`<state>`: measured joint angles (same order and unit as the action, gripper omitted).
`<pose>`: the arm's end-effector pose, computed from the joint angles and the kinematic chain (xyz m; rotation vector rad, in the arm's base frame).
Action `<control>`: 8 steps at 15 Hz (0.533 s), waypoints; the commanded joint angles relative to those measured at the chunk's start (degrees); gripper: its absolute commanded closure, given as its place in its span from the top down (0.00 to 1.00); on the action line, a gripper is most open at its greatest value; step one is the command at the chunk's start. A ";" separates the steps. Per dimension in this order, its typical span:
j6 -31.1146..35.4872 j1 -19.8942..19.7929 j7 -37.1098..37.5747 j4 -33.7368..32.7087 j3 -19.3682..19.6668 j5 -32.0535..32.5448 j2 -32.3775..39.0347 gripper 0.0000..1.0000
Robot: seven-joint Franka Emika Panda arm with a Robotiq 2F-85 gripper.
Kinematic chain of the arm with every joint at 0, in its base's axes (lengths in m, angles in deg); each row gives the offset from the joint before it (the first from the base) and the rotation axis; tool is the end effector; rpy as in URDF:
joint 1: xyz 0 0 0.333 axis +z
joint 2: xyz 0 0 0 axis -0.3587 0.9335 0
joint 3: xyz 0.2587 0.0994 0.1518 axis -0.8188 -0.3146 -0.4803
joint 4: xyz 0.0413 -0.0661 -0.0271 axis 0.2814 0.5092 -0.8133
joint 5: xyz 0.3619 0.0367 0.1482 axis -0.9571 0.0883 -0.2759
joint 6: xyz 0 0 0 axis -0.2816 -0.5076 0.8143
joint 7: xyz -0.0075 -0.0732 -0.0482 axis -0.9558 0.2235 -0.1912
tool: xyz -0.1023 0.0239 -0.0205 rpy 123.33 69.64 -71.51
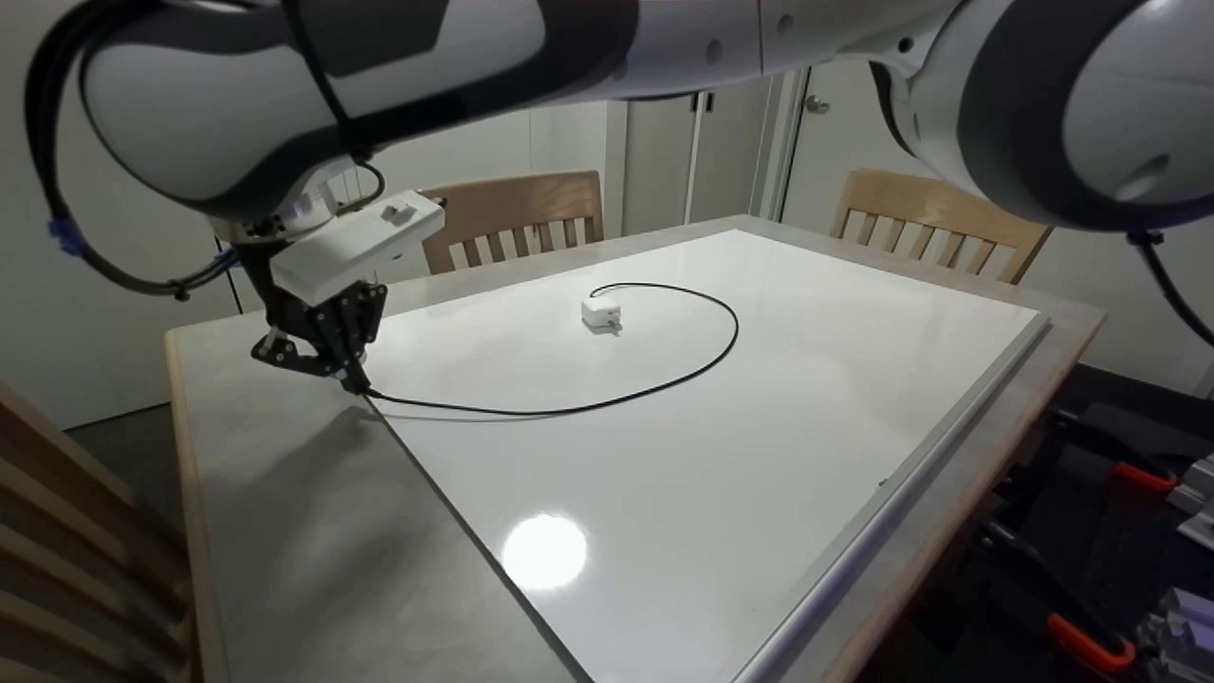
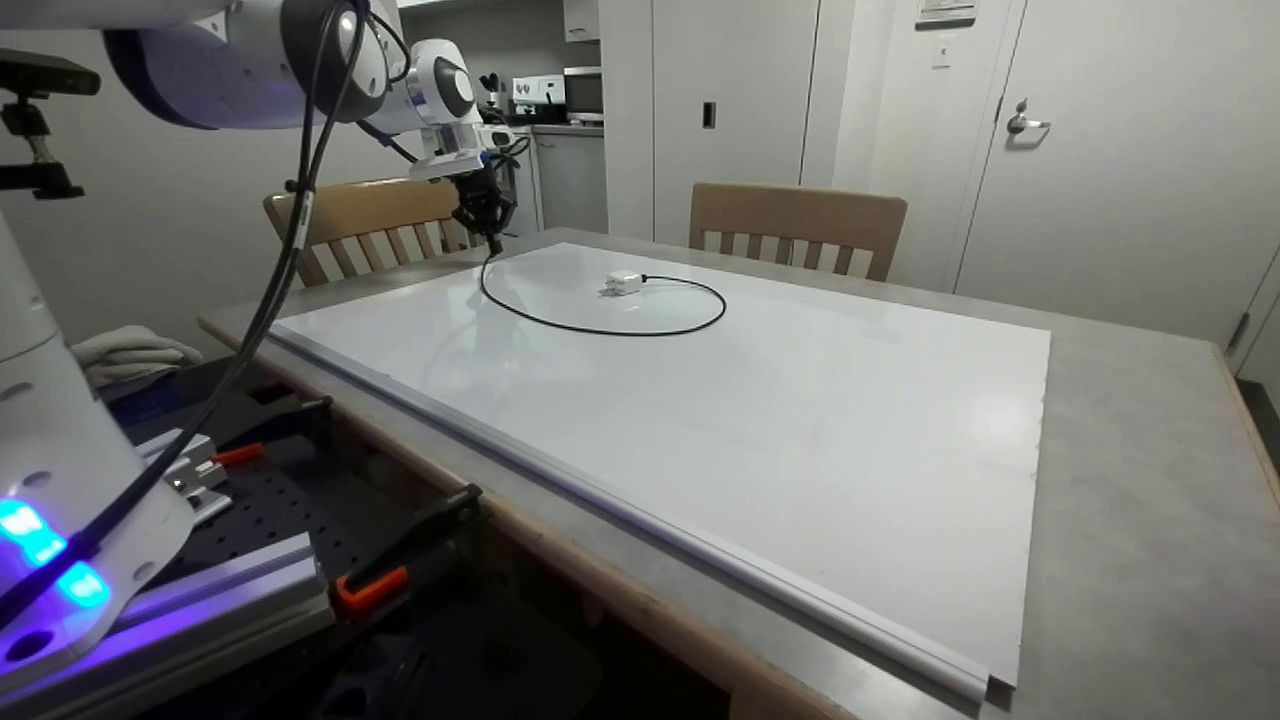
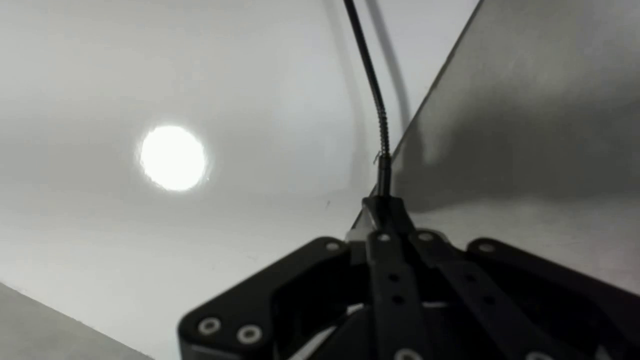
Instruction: Put the cable in a circle
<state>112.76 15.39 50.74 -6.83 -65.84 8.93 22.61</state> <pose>0.6591 0.4577 0.1623 2.8815 0.6770 0.0956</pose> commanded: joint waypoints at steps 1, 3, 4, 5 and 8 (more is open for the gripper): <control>-0.35 -0.14 0.05 0.43 0.67 0.17 -0.43 0.00; -0.83 -0.75 0.31 0.54 1.19 0.46 -0.56 0.00; -1.22 -1.03 0.54 0.63 1.54 0.62 -0.58 0.00; -1.64 -1.19 1.05 0.63 1.86 0.70 -0.69 0.00; -2.87 -2.00 2.73 0.66 2.69 0.86 -0.84 0.00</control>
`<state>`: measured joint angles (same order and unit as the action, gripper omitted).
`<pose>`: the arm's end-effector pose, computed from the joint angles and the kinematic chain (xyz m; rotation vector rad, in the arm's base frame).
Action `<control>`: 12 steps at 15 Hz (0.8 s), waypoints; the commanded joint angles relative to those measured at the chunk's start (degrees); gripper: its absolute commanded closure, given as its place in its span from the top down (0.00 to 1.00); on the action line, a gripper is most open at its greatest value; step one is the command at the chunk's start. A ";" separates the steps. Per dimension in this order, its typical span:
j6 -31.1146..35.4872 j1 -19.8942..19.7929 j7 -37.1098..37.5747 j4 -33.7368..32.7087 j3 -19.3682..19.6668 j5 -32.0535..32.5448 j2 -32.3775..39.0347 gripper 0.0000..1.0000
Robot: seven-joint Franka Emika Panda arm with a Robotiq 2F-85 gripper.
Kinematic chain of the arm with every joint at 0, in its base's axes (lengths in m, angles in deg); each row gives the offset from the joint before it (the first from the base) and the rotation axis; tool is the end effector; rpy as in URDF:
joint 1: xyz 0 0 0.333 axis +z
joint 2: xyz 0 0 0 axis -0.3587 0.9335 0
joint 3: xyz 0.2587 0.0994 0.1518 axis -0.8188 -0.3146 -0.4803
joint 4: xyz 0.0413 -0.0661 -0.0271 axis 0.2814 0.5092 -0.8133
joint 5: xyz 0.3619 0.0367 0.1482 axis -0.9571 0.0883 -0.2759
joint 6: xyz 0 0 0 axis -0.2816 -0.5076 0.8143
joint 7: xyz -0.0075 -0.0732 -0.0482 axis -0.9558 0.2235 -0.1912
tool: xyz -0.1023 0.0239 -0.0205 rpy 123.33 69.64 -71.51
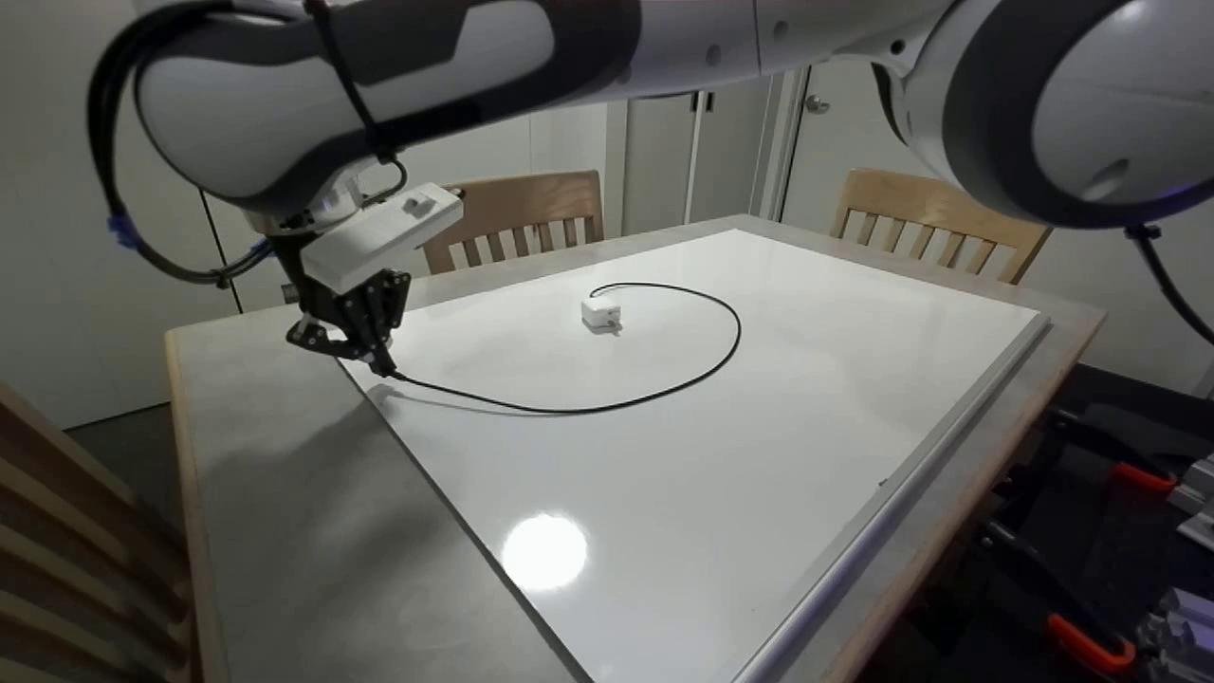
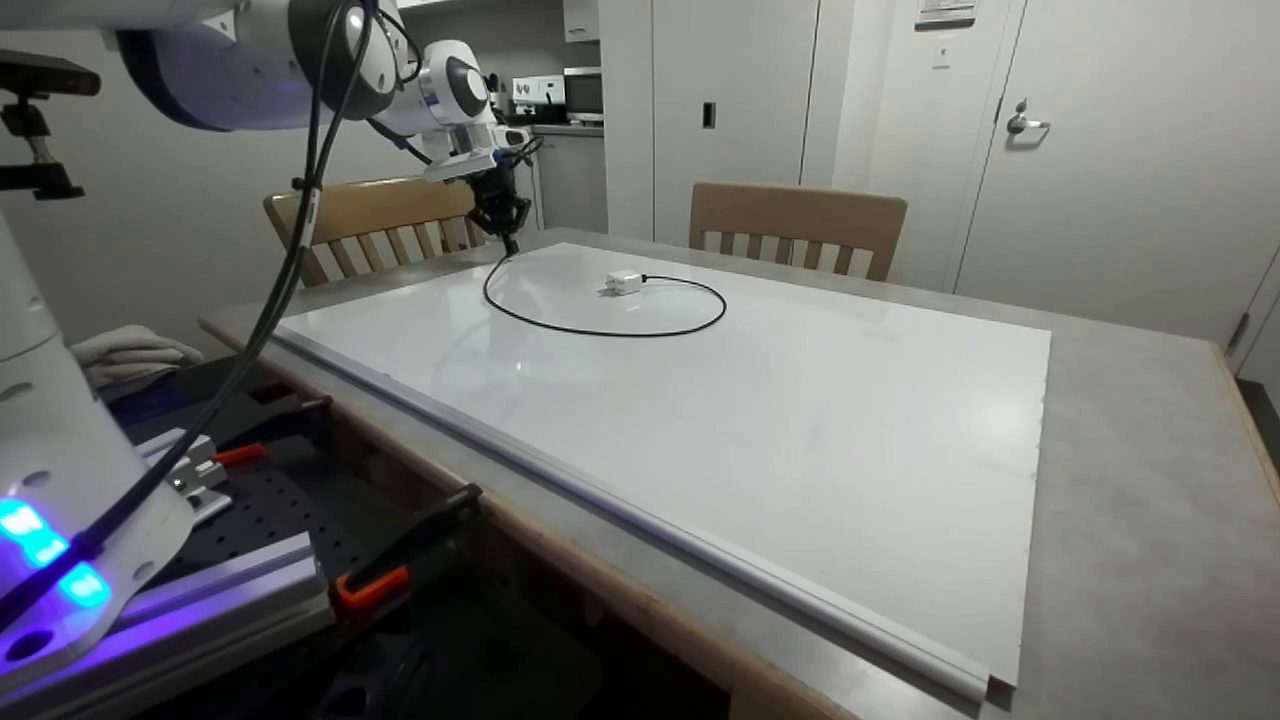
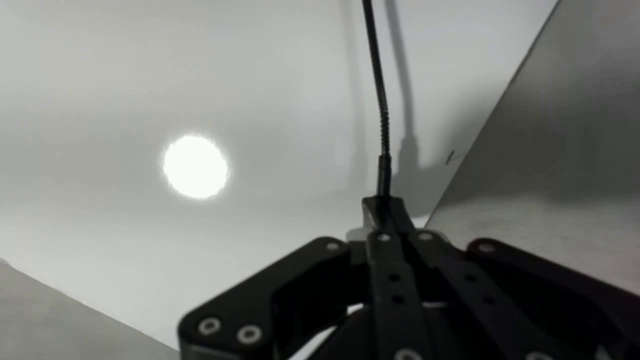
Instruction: Put the cable in a circle
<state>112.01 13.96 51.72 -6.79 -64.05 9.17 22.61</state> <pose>0.6740 0.4332 0.1618 2.8587 0.6027 0.0949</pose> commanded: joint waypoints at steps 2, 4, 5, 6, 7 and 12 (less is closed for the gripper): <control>-2.49 -1.37 4.47 0.48 1.40 0.52 -0.45 0.00; -3.50 -2.19 6.94 0.60 1.84 0.52 -0.26 0.00; -4.77 -2.71 8.29 0.86 2.22 0.65 -0.33 0.00; -5.89 -3.32 10.09 0.96 2.66 0.76 -0.36 0.00; -7.51 -3.80 12.61 1.03 3.30 1.00 -0.38 0.00; -12.42 -6.60 26.19 0.35 5.03 0.80 0.41 0.00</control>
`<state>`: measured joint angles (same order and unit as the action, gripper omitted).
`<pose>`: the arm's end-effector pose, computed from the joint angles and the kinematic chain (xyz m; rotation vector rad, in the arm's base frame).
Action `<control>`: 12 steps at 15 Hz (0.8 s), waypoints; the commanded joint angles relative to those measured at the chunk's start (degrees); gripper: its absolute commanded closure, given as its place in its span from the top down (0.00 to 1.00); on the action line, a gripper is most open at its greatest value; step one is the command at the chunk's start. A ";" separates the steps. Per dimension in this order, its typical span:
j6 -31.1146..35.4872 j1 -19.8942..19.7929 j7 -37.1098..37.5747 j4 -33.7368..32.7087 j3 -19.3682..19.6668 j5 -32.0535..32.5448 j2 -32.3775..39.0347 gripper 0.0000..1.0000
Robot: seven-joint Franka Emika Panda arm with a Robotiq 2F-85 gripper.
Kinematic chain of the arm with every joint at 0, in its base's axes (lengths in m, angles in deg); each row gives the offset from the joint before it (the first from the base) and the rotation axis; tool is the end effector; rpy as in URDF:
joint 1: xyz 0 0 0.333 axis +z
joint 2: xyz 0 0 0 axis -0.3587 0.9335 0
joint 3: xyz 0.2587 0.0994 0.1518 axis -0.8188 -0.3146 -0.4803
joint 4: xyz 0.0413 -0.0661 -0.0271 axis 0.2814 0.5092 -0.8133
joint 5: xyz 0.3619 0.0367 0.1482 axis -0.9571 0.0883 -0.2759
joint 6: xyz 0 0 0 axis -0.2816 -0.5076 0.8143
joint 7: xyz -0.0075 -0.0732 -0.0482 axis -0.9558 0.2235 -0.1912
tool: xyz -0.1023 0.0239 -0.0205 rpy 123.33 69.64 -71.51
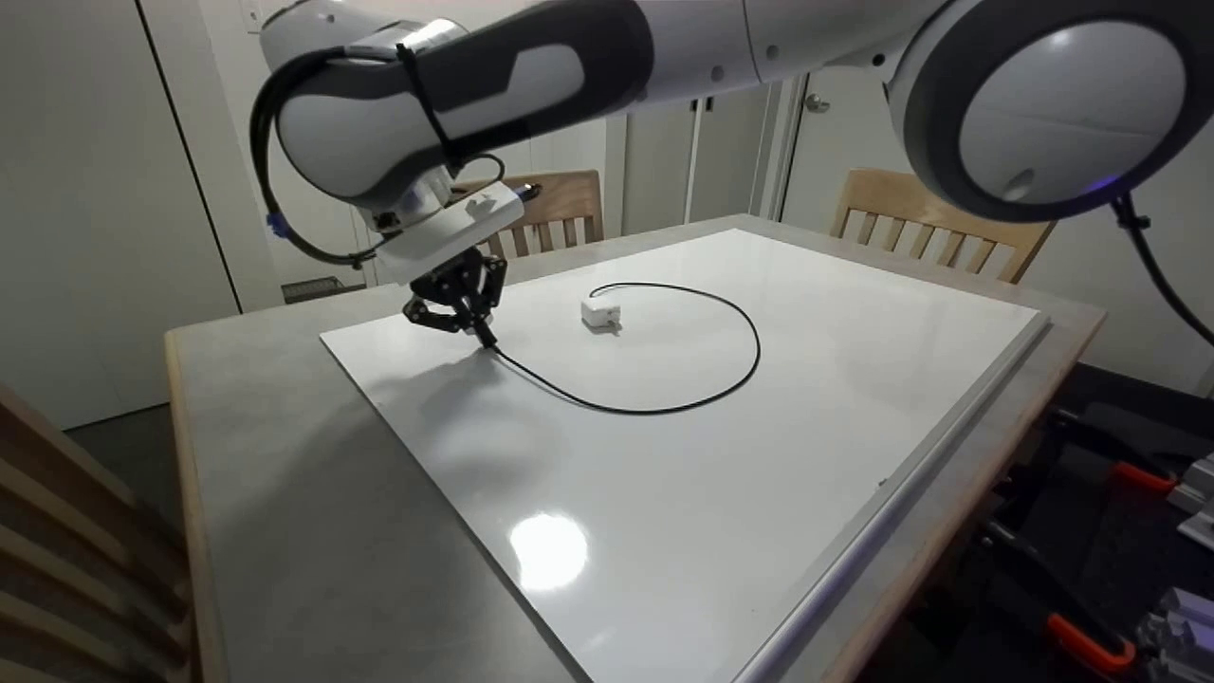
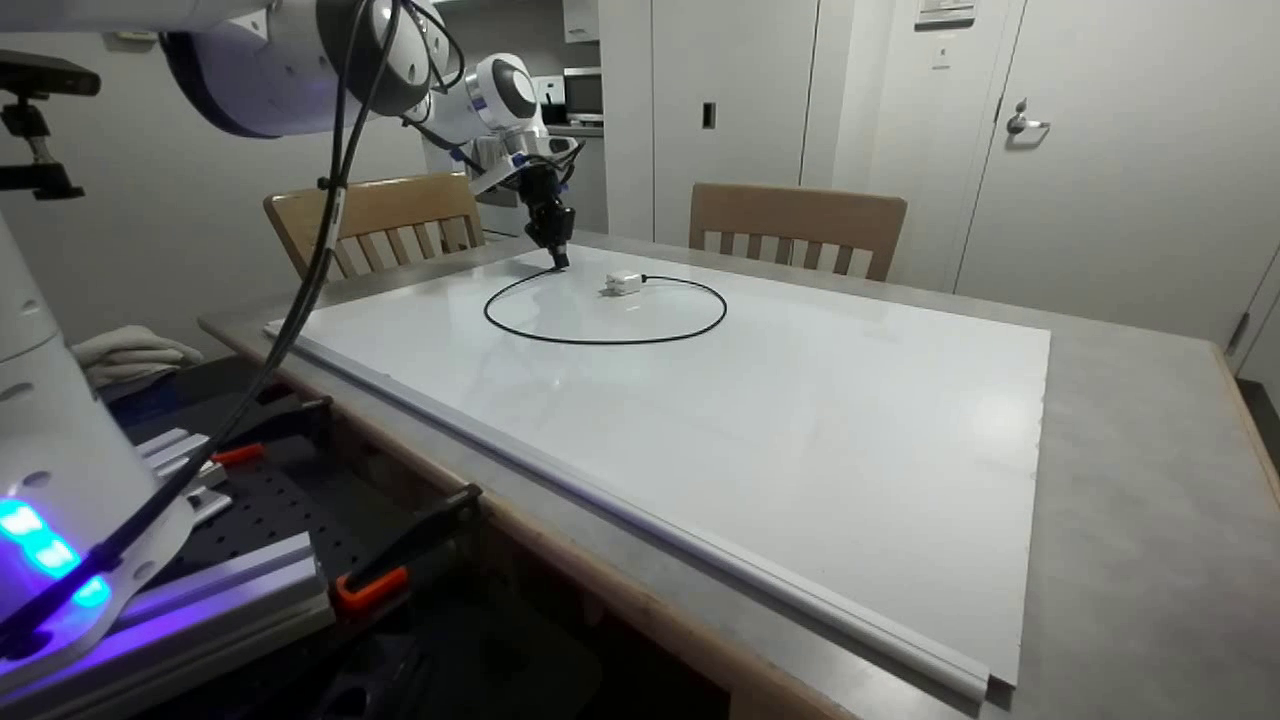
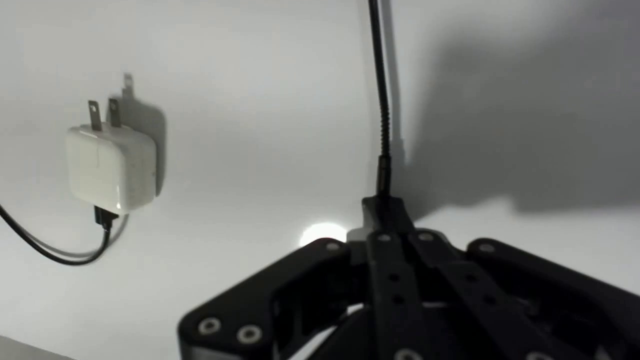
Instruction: Put the cable in a circle
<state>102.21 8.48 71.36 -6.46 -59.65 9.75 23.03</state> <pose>0.7052 0.3339 0.1448 2.7613 -0.0765 -0.0314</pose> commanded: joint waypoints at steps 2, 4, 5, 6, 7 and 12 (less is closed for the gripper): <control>-1.76 -1.14 5.49 0.02 -0.14 0.45 0.00 0.01; -2.71 -1.64 8.27 0.04 -0.12 0.43 0.00 0.01; -2.90 -1.64 8.82 0.04 -0.13 0.43 0.00 0.01; -3.01 -1.57 9.07 0.04 -0.13 0.44 0.00 0.01; -3.04 -1.52 9.22 0.04 -0.13 0.44 0.00 0.00; -4.42 -2.60 17.68 1.77 2.02 2.41 0.11 0.00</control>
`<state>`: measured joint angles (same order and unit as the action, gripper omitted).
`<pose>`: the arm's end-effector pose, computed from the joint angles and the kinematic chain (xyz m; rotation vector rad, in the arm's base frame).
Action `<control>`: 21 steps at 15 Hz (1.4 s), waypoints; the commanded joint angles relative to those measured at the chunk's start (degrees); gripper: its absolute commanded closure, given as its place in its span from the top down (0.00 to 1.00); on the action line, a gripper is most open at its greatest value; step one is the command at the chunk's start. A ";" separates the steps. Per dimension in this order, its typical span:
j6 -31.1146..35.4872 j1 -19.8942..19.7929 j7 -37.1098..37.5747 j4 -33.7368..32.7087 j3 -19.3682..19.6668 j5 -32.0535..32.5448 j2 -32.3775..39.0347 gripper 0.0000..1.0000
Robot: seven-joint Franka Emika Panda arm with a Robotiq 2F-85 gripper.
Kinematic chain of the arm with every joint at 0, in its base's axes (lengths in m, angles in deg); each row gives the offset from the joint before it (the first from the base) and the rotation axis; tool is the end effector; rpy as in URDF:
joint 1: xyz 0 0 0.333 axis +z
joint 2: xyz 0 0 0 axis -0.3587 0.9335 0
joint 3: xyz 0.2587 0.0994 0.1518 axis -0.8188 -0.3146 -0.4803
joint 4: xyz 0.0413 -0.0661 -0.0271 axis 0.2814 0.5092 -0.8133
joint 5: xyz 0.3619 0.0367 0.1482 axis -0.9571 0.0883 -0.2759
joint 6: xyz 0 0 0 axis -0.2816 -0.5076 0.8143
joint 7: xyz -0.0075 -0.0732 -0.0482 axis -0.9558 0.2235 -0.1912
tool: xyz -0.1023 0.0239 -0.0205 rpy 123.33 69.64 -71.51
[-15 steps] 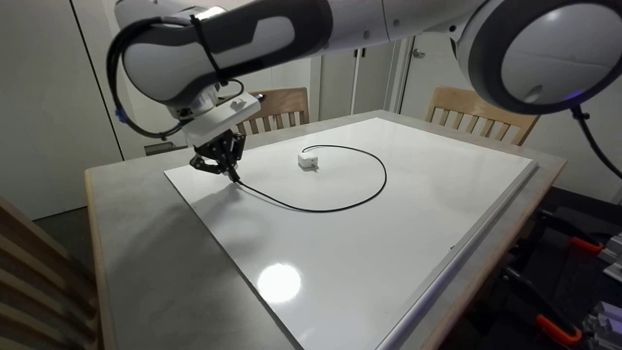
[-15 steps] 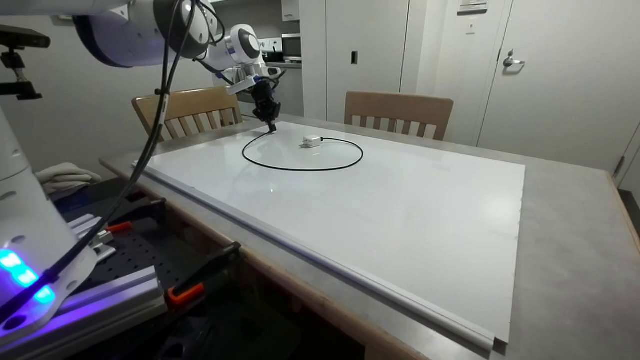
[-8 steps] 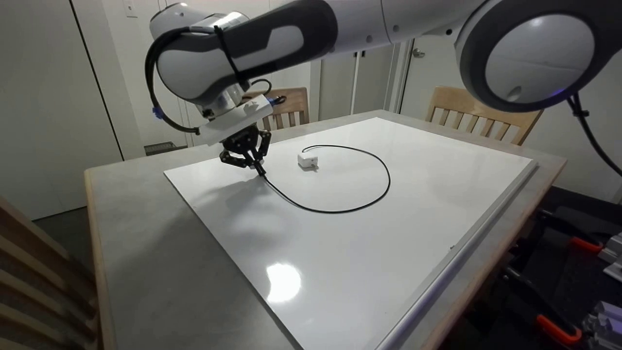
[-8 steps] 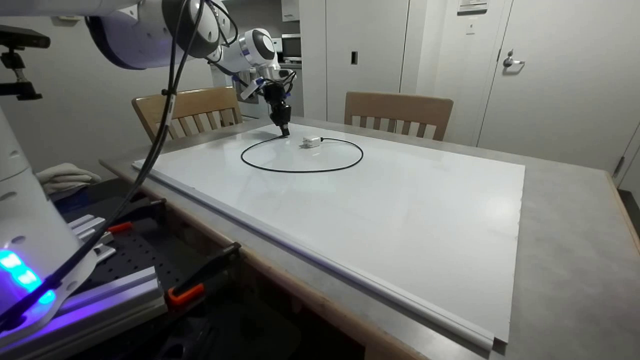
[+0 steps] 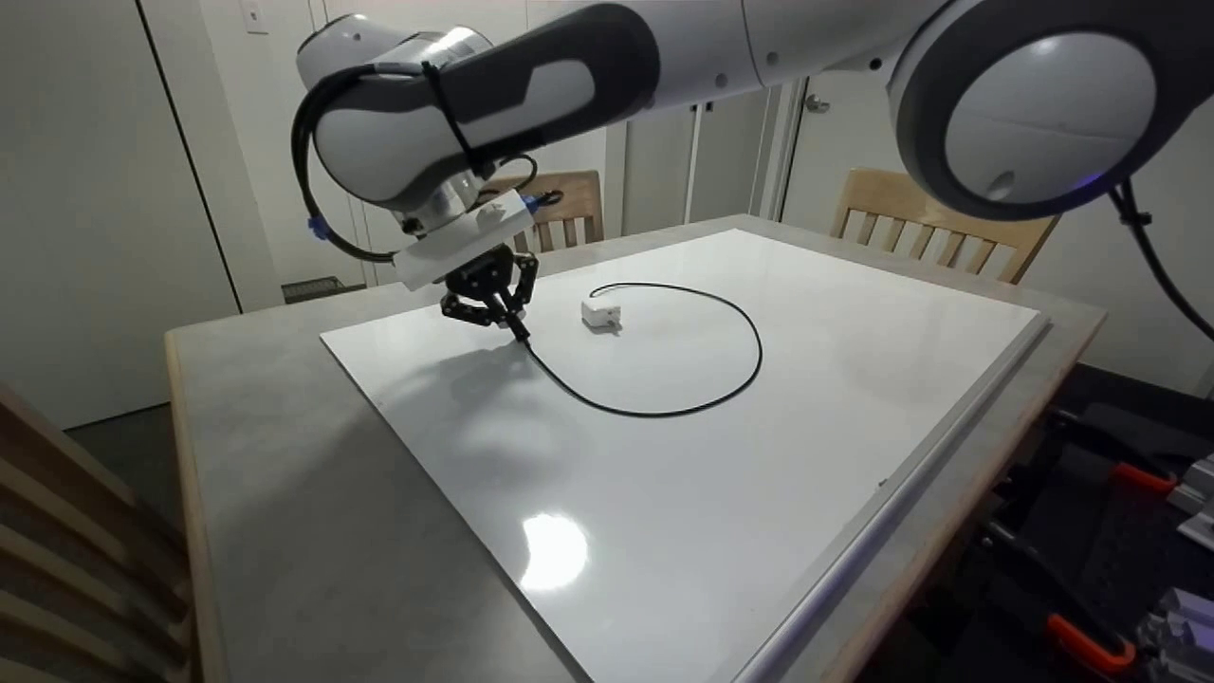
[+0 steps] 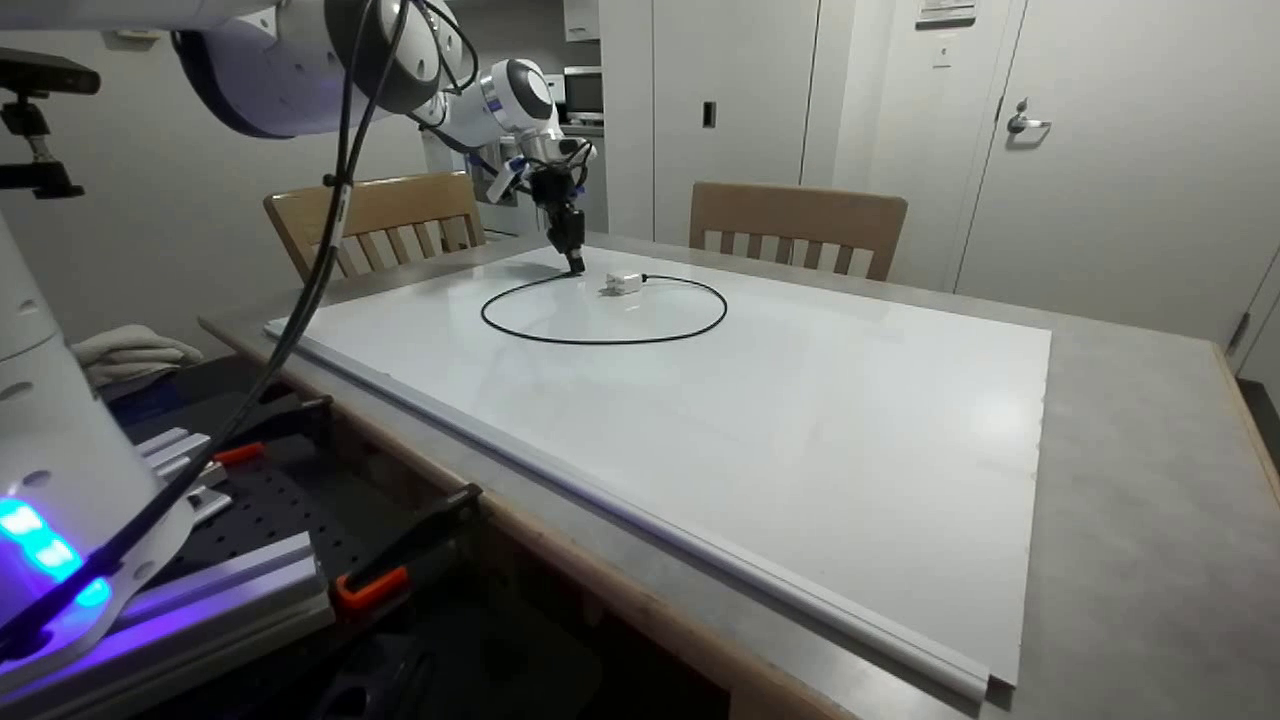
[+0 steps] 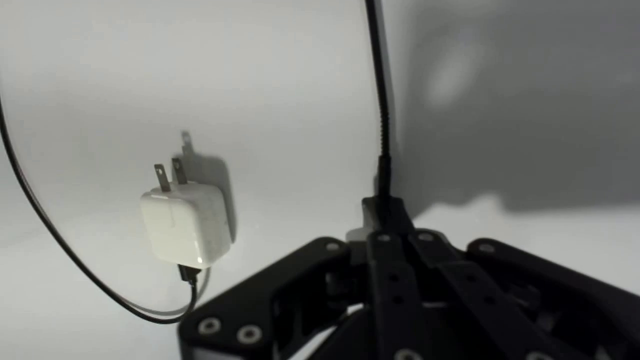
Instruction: Put the cable in a circle
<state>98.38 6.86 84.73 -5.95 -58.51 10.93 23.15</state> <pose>0.7098 0.3007 0.1375 2.6471 -0.4399 -0.0299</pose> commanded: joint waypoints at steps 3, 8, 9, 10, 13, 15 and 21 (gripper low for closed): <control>0.52 -3.07 10.07 1.45 0.07 0.79 0.02 0.00; 1.02 -6.08 18.80 0.87 0.31 0.74 -0.04 0.00; 0.94 -6.81 20.50 0.65 0.27 0.61 -0.05 0.00; 0.88 -7.63 22.62 0.44 0.31 0.47 -0.06 0.00; 1.46 -9.98 27.36 -0.41 0.42 0.23 -0.08 0.00; 1.97 -11.30 29.63 -0.68 0.77 0.38 -0.07 0.00; 0.86 -12.96 35.40 -0.42 2.04 0.99 -0.84 0.00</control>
<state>99.89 -5.97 117.11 -6.38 -57.19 11.55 23.02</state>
